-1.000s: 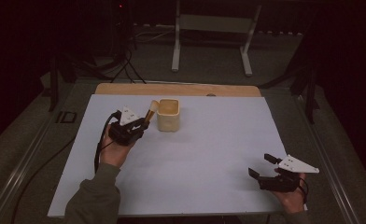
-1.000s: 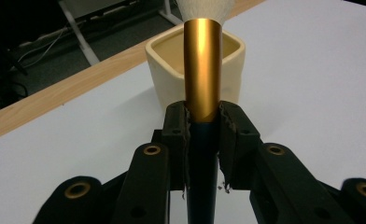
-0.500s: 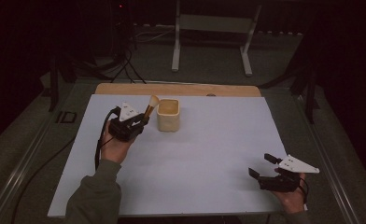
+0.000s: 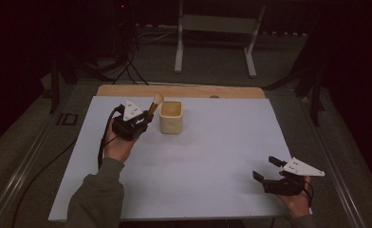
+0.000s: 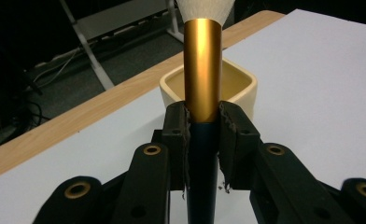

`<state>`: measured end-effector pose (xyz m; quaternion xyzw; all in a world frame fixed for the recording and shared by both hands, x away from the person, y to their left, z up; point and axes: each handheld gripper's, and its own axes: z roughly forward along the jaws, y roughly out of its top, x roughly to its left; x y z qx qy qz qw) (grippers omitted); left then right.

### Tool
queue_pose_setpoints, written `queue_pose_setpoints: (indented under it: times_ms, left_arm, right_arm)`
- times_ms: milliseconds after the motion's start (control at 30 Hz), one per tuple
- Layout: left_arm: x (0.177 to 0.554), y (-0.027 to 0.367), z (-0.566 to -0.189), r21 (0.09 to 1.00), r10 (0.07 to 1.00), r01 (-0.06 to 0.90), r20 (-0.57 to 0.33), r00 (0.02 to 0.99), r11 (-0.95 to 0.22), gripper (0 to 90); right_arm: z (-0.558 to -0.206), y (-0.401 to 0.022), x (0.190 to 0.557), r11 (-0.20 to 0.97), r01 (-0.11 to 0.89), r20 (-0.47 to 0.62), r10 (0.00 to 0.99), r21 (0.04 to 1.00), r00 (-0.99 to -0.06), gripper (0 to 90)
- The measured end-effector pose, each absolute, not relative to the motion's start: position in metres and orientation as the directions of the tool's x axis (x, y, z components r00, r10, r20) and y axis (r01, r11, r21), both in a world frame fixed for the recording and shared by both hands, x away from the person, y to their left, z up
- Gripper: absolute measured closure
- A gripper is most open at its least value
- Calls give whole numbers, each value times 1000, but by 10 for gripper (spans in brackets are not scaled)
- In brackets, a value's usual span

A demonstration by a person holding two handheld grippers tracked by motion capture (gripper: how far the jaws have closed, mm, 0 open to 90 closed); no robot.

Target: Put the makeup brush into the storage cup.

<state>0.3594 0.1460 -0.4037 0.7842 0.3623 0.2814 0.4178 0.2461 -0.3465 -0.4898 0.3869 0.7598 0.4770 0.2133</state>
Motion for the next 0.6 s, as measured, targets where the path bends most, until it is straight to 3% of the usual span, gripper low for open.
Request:
queue_pose_setpoints:
  times_ms: [600]
  left_arm:
    - [368, 139, -397, 877, 810, 312, 132, 572, -364, 748]
  right_arm:
    - [-489, -346, 246, 244, 383, 46, 790, 891, -611, 108]
